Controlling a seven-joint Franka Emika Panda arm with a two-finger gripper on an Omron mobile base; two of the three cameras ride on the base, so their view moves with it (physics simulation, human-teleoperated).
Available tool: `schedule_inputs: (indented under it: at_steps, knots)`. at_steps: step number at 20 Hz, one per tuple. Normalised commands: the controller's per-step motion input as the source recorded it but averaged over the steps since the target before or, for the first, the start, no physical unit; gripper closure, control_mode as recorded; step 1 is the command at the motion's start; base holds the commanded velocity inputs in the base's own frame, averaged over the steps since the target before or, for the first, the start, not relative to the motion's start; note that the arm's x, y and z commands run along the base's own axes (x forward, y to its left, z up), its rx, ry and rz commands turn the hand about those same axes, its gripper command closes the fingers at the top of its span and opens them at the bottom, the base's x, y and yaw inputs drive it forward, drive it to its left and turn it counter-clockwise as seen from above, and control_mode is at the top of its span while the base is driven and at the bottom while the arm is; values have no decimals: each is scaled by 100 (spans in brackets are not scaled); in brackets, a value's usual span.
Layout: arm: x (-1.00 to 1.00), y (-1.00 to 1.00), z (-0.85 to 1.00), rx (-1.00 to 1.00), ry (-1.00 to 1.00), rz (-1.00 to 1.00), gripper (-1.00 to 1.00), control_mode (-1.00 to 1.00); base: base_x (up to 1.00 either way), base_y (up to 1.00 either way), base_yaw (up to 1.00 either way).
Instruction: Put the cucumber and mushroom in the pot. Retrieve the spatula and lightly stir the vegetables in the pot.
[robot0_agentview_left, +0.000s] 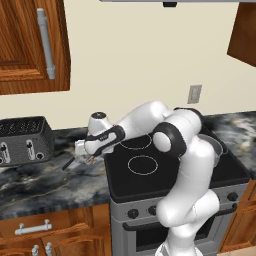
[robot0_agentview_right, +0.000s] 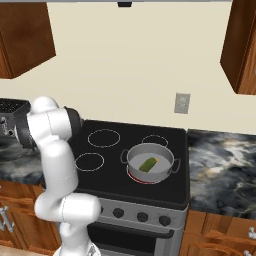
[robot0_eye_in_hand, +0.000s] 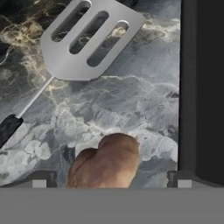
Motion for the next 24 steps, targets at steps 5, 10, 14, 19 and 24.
schedule_inputs:
  at_steps: [5, 10, 14, 19, 24]
  knots:
    - [12, 0, -2, 0, 1, -1, -100, -100, 0, 0, 0]
    - [7, 3, -2, 0, 2, 0, -100, -100, 0, 0, 0]
    - [-2, 0, 0, 0, 2, 0, -100, -100, 0, 0, 0]
    - [-11, 1, 0, 0, 0, 0, -100, -100, 0, 0, 0]
    - [-16, 2, -1, 0, 0, 0, -100, -100, 0, 0, 0]
